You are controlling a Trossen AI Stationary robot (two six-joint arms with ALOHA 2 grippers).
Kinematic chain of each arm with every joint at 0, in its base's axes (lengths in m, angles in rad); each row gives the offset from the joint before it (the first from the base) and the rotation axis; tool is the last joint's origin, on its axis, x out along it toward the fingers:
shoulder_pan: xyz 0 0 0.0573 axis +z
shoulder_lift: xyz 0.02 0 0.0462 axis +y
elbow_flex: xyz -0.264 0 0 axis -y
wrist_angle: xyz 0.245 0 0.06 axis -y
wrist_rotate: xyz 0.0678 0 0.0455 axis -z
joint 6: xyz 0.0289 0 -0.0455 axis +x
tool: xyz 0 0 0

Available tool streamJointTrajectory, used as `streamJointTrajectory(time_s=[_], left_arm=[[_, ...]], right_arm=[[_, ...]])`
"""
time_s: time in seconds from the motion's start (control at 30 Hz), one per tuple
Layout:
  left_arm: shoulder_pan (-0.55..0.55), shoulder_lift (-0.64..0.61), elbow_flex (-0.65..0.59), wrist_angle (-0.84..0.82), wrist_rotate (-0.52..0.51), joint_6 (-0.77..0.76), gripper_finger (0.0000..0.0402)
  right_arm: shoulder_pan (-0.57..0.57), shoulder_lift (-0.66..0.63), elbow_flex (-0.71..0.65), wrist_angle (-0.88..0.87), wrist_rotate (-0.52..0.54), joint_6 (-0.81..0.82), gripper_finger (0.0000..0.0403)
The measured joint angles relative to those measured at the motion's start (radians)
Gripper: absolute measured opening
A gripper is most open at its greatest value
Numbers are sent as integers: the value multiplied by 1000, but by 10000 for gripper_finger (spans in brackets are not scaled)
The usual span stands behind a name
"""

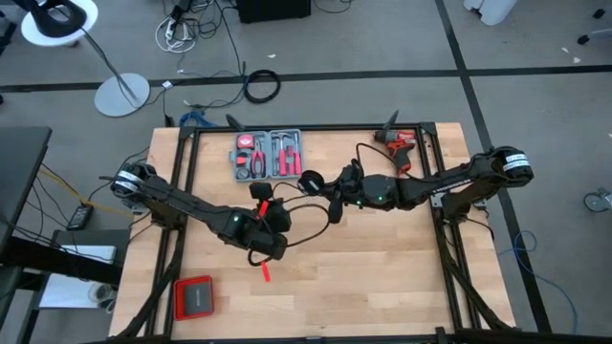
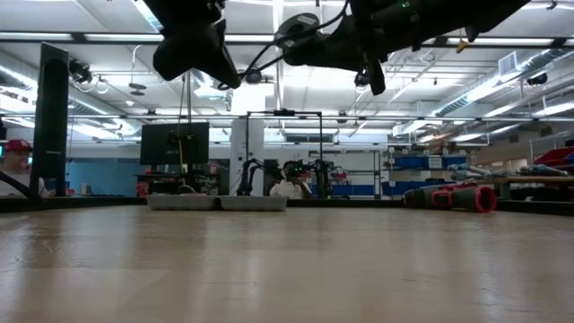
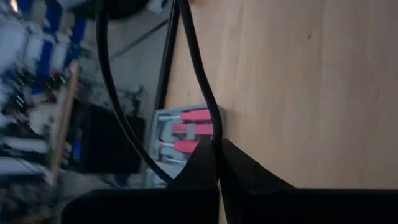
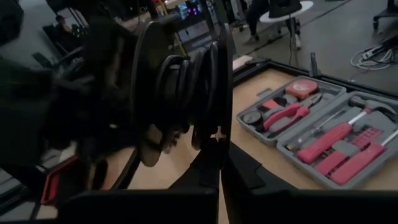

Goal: Coil cords

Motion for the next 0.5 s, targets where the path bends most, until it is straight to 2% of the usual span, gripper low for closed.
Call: streamJointTrajectory(time_s=[0.3,0.5], left_arm=[[-10,0,1,-27,-107,137,1],[-10,0,1,-24,-133,191,1]], right_arm=[[32,0,0,-106,-5,0,0],[58,-17,0,-132,-30,0,0]])
